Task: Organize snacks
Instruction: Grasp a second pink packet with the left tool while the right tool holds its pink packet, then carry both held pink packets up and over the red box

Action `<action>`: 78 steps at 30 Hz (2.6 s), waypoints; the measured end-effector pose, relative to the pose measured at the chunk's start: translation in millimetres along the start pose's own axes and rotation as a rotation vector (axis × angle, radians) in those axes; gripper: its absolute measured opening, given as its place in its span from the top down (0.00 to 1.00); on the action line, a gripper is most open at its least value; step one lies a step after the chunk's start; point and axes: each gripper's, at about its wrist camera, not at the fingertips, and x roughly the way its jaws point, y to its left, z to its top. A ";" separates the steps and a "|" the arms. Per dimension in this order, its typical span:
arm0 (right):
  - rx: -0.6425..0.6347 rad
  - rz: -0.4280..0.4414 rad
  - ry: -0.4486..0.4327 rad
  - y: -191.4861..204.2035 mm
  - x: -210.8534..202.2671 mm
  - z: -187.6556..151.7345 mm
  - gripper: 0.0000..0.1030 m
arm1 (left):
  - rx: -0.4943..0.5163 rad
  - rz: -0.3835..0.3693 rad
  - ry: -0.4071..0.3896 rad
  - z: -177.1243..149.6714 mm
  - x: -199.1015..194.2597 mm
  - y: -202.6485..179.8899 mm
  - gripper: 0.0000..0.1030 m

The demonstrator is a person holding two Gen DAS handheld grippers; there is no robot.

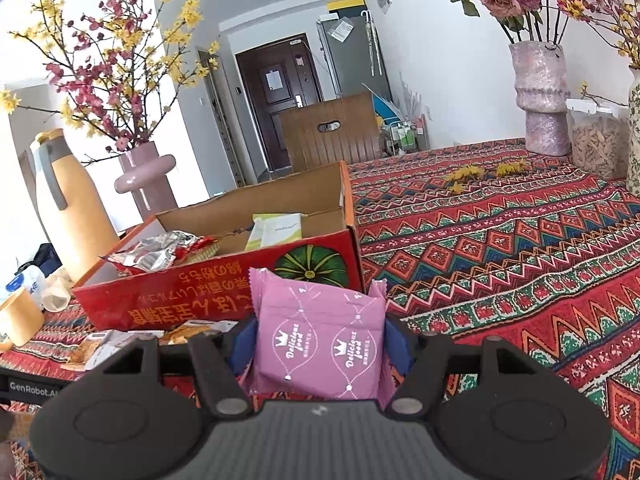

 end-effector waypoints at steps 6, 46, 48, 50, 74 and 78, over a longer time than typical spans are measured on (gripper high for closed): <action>-0.004 0.012 -0.009 1.1 -3.5 -0.8 0.37 | 0.021 0.014 -0.002 -7.1 0.5 -6.3 0.14; -0.140 0.000 -0.195 41.6 -32.0 66.3 0.37 | 0.030 -0.123 -0.442 47.4 -113.5 -7.6 0.40; -0.156 -0.006 -0.202 47.7 -27.6 73.4 0.37 | 0.021 -0.126 -0.461 57.0 -114.1 -9.6 0.40; -0.170 -0.007 -0.210 53.9 -22.4 82.0 0.37 | 0.012 -0.133 -0.476 67.0 -112.5 -11.1 0.40; -0.164 -0.021 -0.165 68.7 81.9 93.5 0.37 | -0.082 -0.112 -0.514 126.3 -11.0 3.9 0.40; -0.187 -0.043 -0.146 71.5 90.9 86.7 0.37 | -0.072 -0.105 -0.507 125.1 -5.0 2.5 0.40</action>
